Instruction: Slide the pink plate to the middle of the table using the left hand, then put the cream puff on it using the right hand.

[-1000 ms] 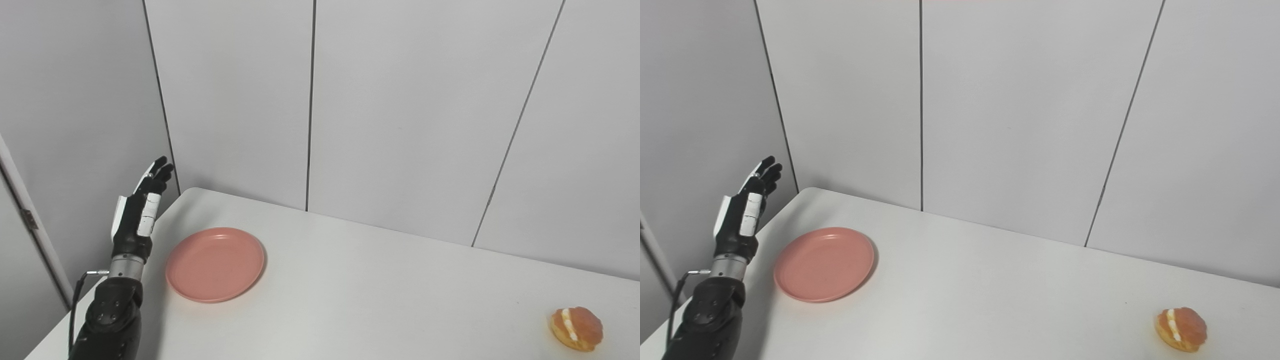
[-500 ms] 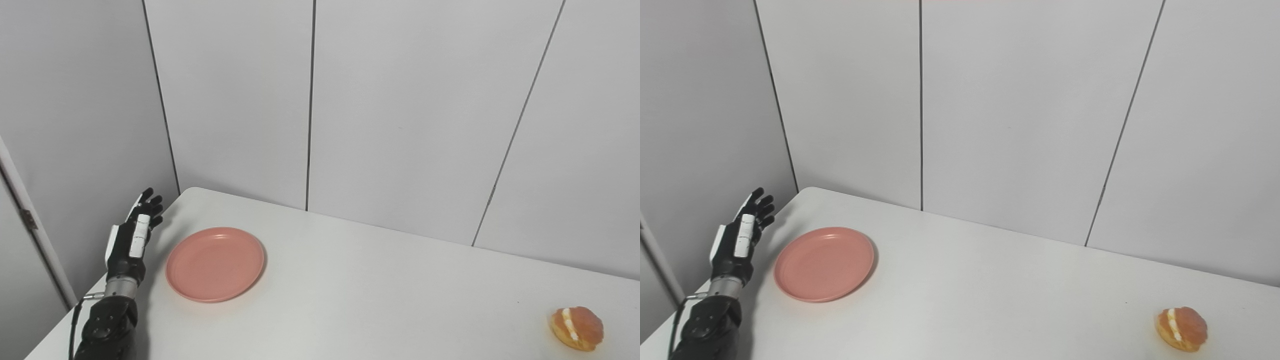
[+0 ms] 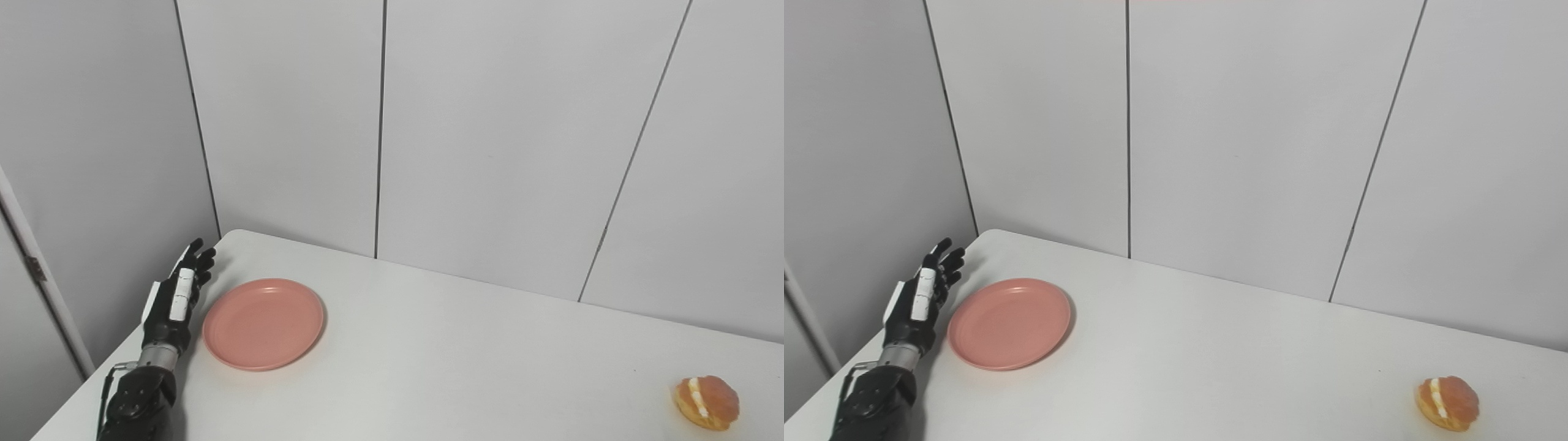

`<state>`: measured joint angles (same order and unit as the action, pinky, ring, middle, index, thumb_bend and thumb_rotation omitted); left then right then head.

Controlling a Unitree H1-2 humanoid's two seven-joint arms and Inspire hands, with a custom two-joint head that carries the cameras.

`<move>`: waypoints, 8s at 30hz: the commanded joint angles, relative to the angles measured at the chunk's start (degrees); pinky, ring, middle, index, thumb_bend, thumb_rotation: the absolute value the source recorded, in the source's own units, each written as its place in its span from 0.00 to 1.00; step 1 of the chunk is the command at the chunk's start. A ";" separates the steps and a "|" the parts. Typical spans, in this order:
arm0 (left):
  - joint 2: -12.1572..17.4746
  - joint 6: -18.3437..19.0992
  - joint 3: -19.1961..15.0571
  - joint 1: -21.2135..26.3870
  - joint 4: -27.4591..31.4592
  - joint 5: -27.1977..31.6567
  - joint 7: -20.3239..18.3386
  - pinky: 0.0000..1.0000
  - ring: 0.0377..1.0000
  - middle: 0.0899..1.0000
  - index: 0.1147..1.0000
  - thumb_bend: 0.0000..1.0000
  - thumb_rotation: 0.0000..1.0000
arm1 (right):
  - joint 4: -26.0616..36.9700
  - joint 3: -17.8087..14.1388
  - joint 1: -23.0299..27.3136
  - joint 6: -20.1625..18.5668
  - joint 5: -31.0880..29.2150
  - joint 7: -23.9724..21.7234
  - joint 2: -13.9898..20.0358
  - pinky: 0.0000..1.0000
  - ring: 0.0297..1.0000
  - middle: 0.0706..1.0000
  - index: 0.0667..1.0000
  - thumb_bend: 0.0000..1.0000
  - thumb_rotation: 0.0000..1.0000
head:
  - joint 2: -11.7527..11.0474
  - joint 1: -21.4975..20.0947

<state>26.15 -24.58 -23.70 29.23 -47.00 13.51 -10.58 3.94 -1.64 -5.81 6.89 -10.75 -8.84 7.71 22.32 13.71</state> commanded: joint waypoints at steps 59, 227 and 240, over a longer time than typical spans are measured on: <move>-7.42 17.23 16.72 -4.24 16.40 1.48 -8.17 0.88 0.91 0.89 0.87 0.92 1.00 | 3.49 3.52 -4.10 -5.32 1.28 0.91 0.00 0.90 0.82 0.86 0.92 0.80 1.00 | 3.40 -2.77; -23.96 19.71 20.85 -6.30 22.06 1.38 -6.92 0.91 0.96 0.92 0.94 0.79 0.92 | 6.90 4.51 37.25 -27.82 60.19 -18.85 20.61 0.72 0.81 0.86 0.79 1.00 0.25 | 8.18 -36.36; -24.29 20.03 21.35 -6.58 22.41 0.85 -6.49 0.89 0.95 0.92 0.95 0.79 0.93 | -2.50 7.76 41.52 -27.93 58.04 -18.65 21.66 0.72 0.84 0.88 0.80 1.00 0.17 | 7.82 -35.60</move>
<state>2.94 -4.40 -2.91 24.42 -23.54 14.37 -17.07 1.02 6.30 33.11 -21.00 47.60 -29.23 27.87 30.06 -21.97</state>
